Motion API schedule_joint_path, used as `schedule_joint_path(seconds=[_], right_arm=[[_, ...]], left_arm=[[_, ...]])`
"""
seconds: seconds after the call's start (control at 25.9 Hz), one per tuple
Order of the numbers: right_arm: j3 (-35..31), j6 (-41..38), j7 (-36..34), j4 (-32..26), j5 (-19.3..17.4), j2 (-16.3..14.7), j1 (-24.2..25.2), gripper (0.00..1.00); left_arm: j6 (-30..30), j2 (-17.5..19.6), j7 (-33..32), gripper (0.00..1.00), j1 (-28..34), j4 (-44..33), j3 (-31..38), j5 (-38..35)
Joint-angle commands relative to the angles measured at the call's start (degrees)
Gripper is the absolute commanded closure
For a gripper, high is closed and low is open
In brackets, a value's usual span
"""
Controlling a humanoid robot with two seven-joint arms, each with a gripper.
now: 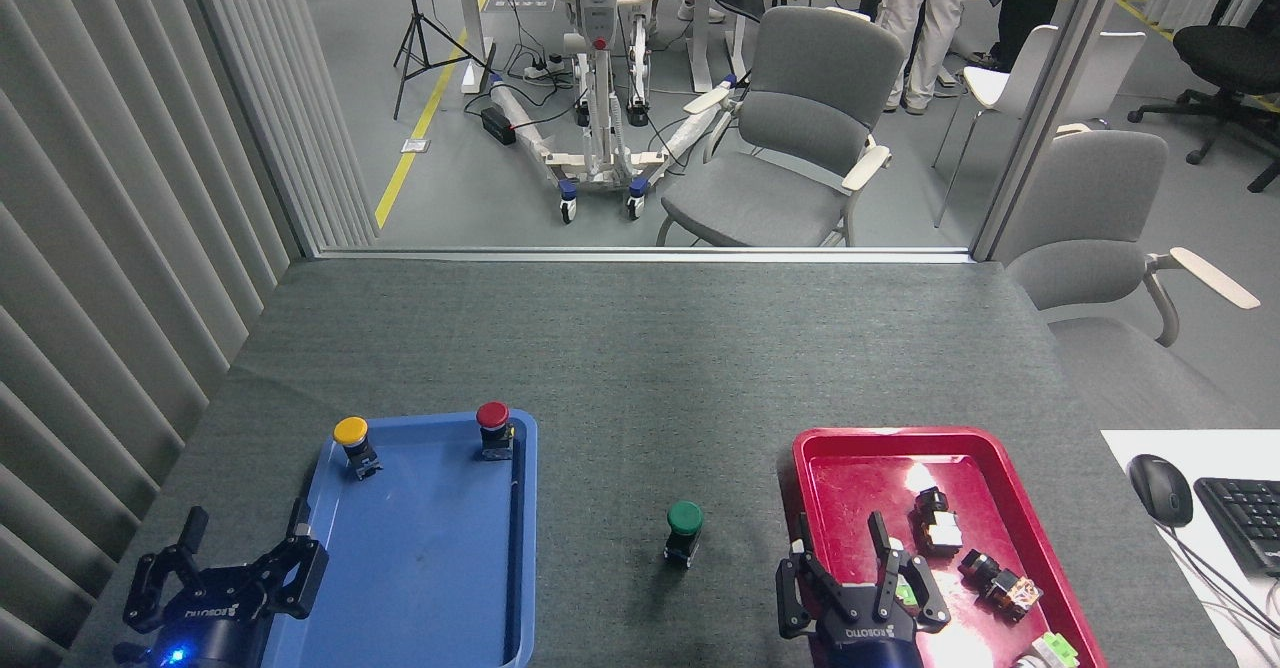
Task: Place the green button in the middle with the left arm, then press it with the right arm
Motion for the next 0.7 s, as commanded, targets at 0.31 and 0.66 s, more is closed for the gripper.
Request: schedule_joint_path(seconds=[0.31, 0.66], right_arm=[[-0.23, -0.24, 0.06, -0.70, -1.09, -2.07, 2.38, 0.00], [-0.23, -0.24, 0.15, -0.70, -1.18, -2.16, 2.38, 0.00]], left_arm=[[-0.43, -0.58, -0.29, 0.01, -4.47, 2.15, -7.53, -0.61], [-0.08, -0.23, -1.44, 0.01, -4.47, 4.70, -9.55, -2.64]])
